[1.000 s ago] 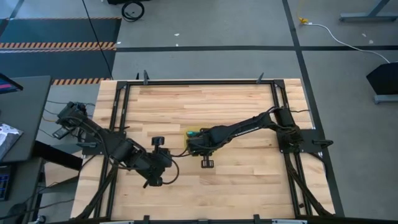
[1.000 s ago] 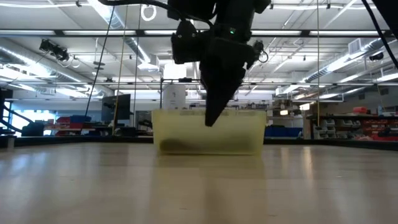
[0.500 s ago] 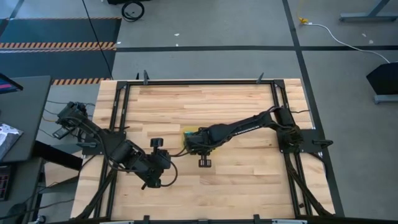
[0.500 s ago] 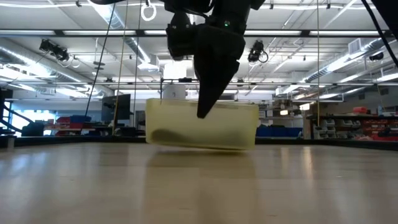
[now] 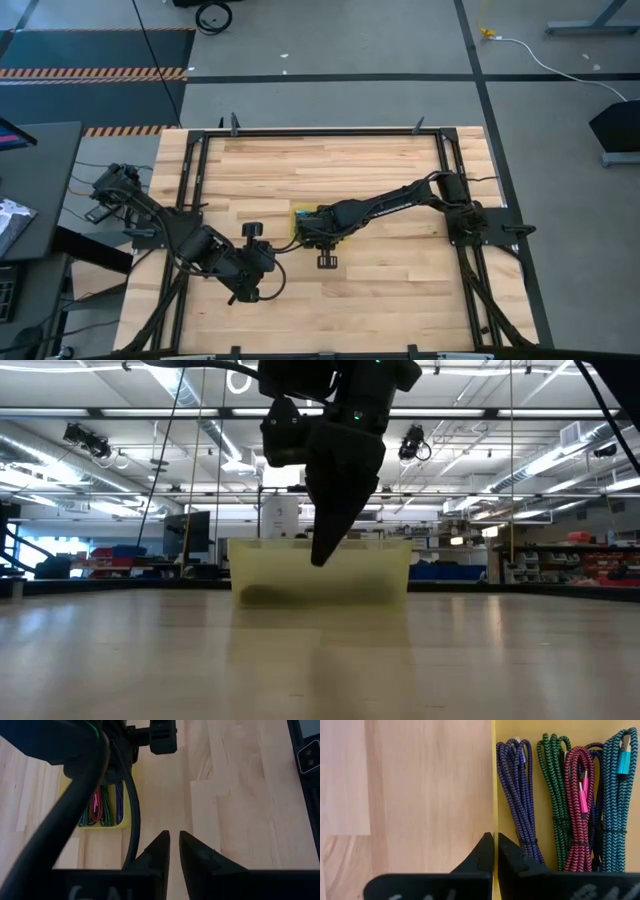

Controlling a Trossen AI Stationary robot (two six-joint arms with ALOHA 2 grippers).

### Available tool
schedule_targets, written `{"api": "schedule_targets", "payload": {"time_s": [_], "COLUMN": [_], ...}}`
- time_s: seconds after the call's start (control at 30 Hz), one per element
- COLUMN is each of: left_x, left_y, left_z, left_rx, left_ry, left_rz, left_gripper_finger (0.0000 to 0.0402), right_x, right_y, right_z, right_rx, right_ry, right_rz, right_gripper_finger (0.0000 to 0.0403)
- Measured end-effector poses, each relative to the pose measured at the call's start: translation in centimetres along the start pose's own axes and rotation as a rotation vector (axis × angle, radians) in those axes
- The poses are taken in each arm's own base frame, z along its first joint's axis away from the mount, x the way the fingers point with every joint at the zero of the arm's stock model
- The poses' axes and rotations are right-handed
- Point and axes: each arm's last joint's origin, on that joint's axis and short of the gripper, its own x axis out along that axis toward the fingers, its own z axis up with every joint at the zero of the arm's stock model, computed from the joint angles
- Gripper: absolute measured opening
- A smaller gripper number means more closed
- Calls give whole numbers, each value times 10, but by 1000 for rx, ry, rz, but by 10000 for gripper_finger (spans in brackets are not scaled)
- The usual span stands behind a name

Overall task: Pick and place USB-C Cables
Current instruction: Move the yellow bin to the center of the table

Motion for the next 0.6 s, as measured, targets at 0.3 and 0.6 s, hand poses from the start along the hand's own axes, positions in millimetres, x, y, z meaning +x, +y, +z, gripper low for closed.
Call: {"api": "schedule_targets", "payload": {"time_s": [0.3,0.6], "left_x": [0,0], "left_y": [0,0], "left_z": [0,0], "left_rx": [-4,-18], "left_ry": [-3,-1], "left_rz": [-1,0], "left_gripper_finger": [48,48], "right_x": [1,4], "right_y": [-4,-3], "right_z": [1,5], "right_rx": [13,-17], "right_ry": [-9,-45], "right_rz": [-1,1], "right_gripper_finger": [10,33]}}
